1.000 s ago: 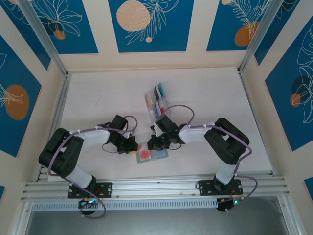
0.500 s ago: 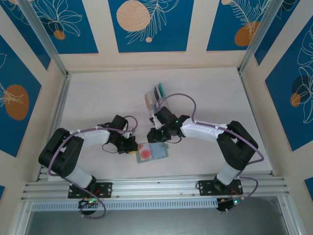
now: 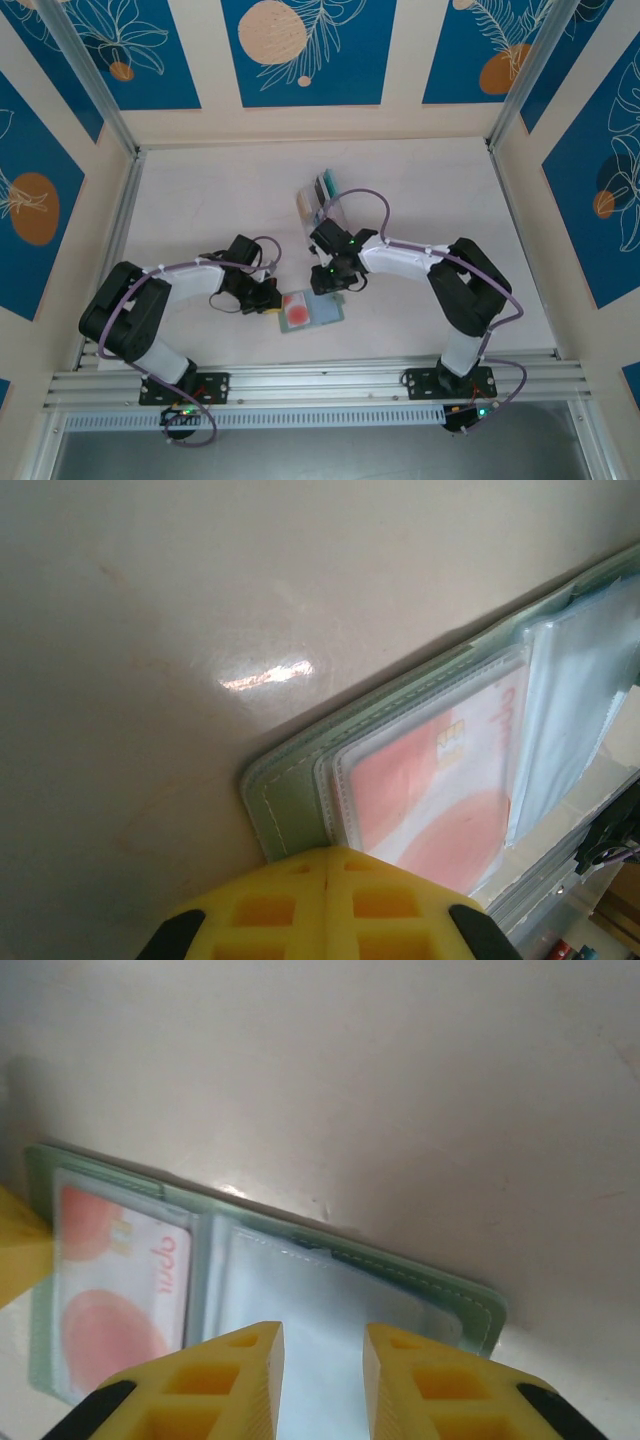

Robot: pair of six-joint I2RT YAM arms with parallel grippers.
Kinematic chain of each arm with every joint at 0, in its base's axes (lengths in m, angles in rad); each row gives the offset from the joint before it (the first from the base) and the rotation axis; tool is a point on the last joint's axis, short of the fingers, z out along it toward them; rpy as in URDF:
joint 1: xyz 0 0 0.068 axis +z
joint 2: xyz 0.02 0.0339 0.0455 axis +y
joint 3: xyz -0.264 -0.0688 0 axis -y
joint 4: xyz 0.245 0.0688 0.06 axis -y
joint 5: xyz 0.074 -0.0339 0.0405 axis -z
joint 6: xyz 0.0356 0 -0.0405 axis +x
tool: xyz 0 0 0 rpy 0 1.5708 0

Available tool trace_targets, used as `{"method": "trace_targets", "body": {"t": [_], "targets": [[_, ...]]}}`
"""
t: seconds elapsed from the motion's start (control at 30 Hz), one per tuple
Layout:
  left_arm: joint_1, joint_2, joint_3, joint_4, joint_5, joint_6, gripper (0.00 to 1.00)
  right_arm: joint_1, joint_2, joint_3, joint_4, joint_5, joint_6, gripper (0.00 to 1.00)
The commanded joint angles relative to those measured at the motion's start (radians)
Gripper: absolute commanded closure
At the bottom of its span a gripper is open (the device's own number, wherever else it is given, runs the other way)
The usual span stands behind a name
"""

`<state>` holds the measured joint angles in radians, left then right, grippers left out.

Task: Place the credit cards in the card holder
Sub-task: Flip over the card slot in the card holder.

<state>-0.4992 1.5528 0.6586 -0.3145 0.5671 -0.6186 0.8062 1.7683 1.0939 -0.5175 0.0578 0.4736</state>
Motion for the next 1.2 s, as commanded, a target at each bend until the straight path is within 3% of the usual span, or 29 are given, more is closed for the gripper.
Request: {"method": "trace_targets", "body": {"t": [0.0, 0.23, 0.4, 0.77, 1.17], "targets": [[-0.007, 0.047, -0.036, 0.028, -0.058, 0.014, 1.0, 0.018, 0.042, 0.015, -0.019, 0.041, -0.02, 0.7], [-0.007, 0.038, -0.04, 0.023, -0.062, 0.014, 1.0, 0.06, 0.111, 0.032, -0.078, 0.189, 0.009, 0.65], [-0.007, 0.047, -0.038, 0.027, -0.061, 0.018, 1.0, 0.085, 0.139, 0.03, -0.101, 0.226, 0.054, 0.67], [-0.011, 0.056, -0.042, 0.027, -0.068, 0.03, 1.0, 0.097, 0.101, 0.017, -0.046, 0.119, 0.077, 1.0], [-0.031, 0.064, -0.051, 0.048, -0.075, 0.017, 1.0, 0.06, 0.014, 0.087, -0.074, 0.014, 0.07, 1.0]]}}
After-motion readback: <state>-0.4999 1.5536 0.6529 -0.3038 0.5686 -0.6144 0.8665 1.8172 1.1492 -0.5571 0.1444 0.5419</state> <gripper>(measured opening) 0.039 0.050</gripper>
